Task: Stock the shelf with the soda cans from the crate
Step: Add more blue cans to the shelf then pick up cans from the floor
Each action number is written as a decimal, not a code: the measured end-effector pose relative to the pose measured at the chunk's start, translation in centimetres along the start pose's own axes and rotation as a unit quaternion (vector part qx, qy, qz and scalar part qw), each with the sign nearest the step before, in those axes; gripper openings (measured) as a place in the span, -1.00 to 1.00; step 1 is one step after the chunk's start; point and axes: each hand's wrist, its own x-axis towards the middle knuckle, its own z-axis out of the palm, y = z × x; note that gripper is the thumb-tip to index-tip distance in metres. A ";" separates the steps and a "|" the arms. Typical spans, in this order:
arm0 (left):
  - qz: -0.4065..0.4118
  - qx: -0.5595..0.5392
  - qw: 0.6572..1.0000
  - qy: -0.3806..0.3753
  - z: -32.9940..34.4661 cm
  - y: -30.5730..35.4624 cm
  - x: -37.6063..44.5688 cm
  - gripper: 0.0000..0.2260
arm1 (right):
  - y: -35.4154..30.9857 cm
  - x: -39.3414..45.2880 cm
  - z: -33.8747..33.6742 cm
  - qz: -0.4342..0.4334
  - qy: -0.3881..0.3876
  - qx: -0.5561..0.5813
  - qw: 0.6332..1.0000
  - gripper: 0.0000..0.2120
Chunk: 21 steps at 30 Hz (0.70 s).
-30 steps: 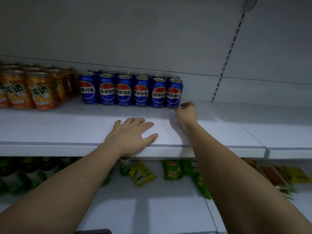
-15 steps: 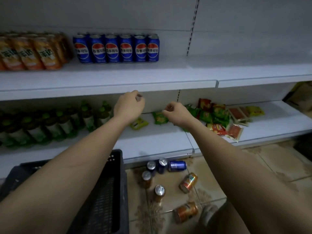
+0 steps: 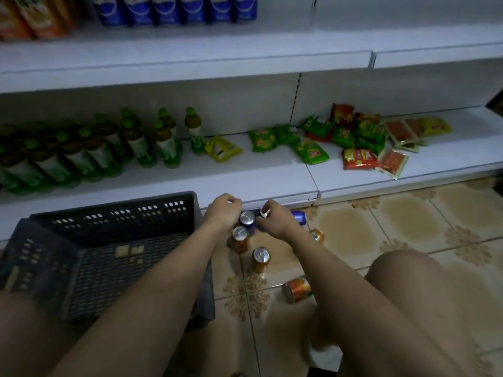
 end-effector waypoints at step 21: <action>-0.144 -0.037 0.986 -0.080 12.5 -13.2 17.5 -0.73 | 8.3 20.0 13.5 -0.088 -0.101 -0.303 0.943 -0.46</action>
